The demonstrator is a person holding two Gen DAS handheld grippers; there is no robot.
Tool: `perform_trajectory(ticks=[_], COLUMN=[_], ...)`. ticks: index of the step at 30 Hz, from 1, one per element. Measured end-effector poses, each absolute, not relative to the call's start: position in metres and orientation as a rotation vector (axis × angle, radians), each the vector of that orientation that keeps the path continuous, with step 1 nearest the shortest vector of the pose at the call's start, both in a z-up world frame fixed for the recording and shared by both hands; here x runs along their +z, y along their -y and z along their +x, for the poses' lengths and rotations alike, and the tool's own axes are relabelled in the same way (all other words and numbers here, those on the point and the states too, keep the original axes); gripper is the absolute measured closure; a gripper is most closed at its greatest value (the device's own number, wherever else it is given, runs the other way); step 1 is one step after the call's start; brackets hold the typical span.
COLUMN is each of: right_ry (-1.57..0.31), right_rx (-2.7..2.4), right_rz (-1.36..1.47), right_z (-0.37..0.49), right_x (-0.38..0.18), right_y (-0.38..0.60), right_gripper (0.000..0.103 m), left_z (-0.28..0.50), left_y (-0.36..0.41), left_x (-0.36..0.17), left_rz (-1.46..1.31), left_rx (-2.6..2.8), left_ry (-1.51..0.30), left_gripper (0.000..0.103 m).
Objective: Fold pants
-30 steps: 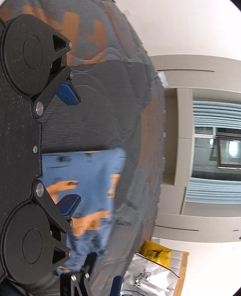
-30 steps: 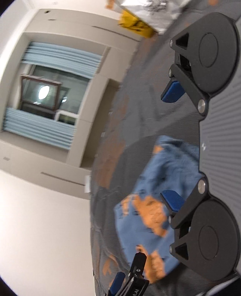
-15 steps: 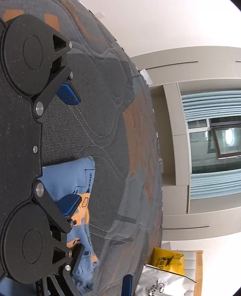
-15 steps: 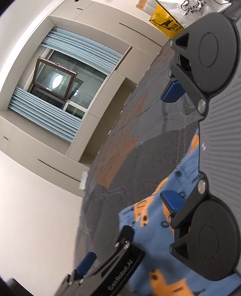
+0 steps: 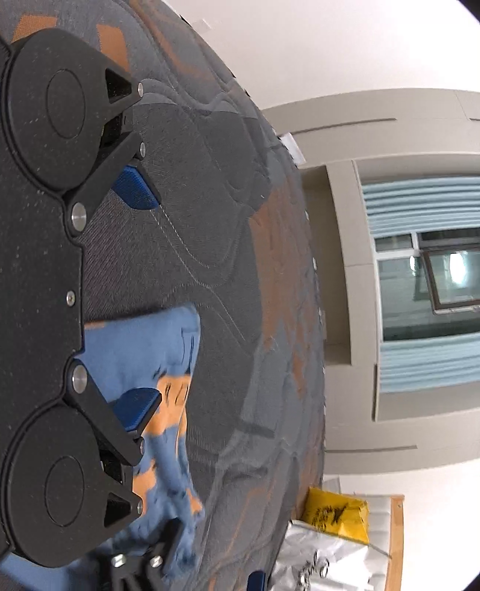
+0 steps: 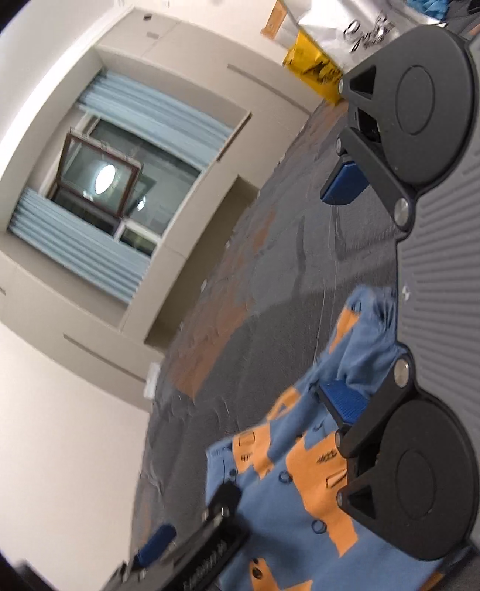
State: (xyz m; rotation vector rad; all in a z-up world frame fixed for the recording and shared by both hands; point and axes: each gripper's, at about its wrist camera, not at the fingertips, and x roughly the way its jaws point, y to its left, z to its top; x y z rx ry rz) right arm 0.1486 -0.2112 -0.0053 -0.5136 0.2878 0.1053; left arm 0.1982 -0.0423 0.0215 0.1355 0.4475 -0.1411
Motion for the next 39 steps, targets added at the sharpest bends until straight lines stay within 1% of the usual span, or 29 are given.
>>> perform_trajectory(ticks=[6,16,20,25,33,39], right_ry=[-0.341,-0.292,-0.368,-0.319,-0.378,-0.334], right_rx=[0.066,0.127,0.113,0.077,0.043,0.066], right_rz=[-0.509,-0.54,-0.562,-0.517,-0.445,-0.411], right_z=[0.152,0.152,0.171,0.151,0.129,0.11], right_x=[-0.016,-0.001,-0.017,-0.008,-0.007,0.004], right_y=[0.227,0.215,0.215,0.228,0.254,0.251], right_gripper=[0.0,0.0,0.0,0.0,0.0,0.0], left_z=[0.191,0.169,0.165,0.157,0.142,0.136], left_y=[0.052,0.038,0.033,0.03,0.033,0.031], left_x=[0.007,0.005,0.002,0.003,-0.005,-0.002], left_rz=[0.163,0.068,0.031,-0.027,-0.058,-0.067], left_rx=[-0.141,-0.145,-0.142,-0.139,-0.15,-0.135], left_ry=[-0.525,-0.563,-0.573,-0.563,-0.579,-0.582], left_gripper=[0.001,0.001,0.001,0.001,0.001,0.001])
